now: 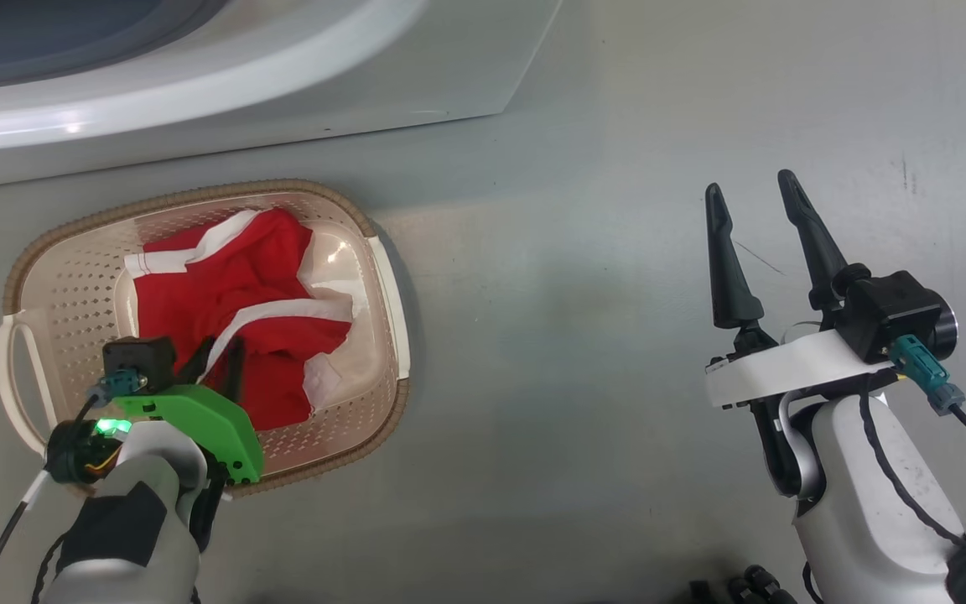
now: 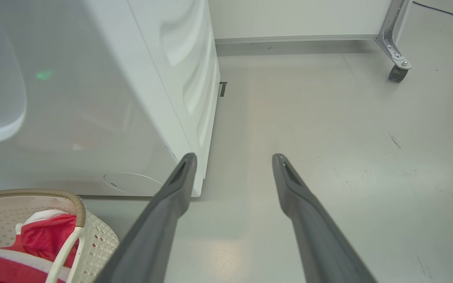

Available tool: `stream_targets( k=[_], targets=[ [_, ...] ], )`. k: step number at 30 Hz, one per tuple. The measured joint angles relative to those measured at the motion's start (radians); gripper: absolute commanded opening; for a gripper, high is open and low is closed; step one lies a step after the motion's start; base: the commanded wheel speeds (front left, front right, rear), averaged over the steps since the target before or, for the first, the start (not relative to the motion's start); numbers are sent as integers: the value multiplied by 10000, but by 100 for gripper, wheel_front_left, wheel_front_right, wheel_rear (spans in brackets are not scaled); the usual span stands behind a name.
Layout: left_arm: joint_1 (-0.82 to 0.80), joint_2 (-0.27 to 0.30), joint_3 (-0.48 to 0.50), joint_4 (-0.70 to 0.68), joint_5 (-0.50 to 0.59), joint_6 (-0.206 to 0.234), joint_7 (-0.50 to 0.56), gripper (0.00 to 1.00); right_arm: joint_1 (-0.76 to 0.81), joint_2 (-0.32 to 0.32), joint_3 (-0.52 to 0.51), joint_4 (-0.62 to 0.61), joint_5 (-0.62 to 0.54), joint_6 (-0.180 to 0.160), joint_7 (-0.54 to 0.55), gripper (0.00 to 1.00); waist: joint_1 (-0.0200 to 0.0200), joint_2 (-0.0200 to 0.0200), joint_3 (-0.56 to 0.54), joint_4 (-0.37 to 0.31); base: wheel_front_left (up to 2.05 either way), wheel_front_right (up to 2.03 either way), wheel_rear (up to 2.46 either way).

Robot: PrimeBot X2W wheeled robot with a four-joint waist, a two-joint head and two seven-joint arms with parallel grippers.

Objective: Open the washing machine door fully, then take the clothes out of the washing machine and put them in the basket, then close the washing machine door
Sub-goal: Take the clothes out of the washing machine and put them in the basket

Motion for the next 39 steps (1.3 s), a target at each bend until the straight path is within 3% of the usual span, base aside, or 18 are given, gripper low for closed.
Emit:
stream_targets(
  k=[17,39],
  targets=[
    [239,-46,290,347,-121,0,-90,100,-132,0,4,454,127,52,0,100,0,0,-934,160,0,0,0],
    [1900,-52,1348,-2773,38,-2,-100,100,657,6,-253,1202,301,211,0,100,0,0,-3484,315,0,0,0]
  ],
)
